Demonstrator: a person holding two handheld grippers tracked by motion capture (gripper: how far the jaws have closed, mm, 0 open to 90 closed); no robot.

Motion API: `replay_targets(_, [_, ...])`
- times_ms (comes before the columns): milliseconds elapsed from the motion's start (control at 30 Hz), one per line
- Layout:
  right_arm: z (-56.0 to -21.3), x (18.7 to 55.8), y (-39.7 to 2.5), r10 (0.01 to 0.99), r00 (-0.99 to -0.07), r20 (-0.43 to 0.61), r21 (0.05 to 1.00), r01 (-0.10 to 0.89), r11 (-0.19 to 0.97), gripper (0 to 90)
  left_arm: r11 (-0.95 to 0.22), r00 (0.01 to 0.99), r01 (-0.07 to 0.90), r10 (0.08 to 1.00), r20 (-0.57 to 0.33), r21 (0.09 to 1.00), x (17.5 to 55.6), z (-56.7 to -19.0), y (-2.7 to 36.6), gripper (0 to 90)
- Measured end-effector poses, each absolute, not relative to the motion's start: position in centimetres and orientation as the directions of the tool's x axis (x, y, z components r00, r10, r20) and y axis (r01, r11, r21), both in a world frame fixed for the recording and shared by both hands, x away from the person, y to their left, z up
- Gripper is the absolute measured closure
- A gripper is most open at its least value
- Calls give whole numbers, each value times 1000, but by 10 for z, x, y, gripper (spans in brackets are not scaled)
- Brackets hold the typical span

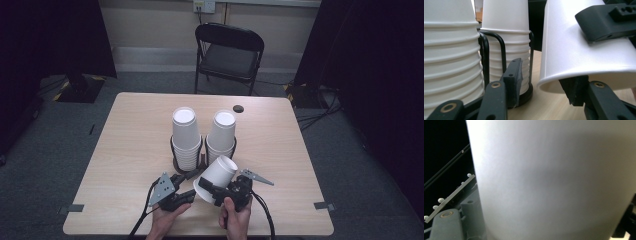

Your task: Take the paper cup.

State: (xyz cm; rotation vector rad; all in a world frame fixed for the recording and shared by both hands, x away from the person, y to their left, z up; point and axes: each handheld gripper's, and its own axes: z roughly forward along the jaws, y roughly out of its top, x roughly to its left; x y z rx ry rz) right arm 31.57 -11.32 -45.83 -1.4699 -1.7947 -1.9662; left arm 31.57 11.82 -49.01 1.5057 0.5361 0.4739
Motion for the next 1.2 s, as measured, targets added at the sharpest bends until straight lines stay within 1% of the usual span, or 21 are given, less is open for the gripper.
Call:
replay_targets(167, [-455, 316, -110, 499, -522, 692, 702, 648, -295, 133, 24, 799, 20, 600, -31, 999, 317, -492, 114, 577])
replay_targets(333, [-452, 317, -103, 497, -521, 694, 695, 664, -275, 133, 16, 788, -20, 615, 6, 1000, 316, -490, 107, 605])
replay_targets(500, [-455, 318, -98, 487, -511, 709, 676, 689, -261, 131, 39, 768, -60, 640, 21, 997, 315, -489, 107, 693])
replay_targets(667, [-455, 319, -98, 466, -511, 722, 664, 700, -262, 121, 40, 755, -74, 655, 30, 996, 315, -489, 108, 798])
replay_targets(733, [-455, 319, -99, 462, -517, 720, 668, 695, -264, 112, 40, 760, -71, 649, 28, 997, 314, -489, 109, 825])
replay_targets(900, [-455, 318, -100, 482, -530, 698, 692, 672, -263, 94, 33, 780, -50, 626, 19, 998, 314, -490, 110, 841])
replay_targets(1033, [-455, 317, -102, 494, -539, 682, 708, 657, -260, 87, 34, 798, -19, 603, -5, 999, 314, -490, 111, 842])
replay_targets(1100, [-456, 318, -102, 489, -553, 675, 718, 645, -262, 84, 30, 801, -8, 598, -11, 1000, 314, -490, 111, 842])
replay_targets(1200, [-455, 318, -103, 489, -549, 677, 714, 652, -255, 84, 45, 800, 2, 599, -28, 999, 314, -490, 111, 844])
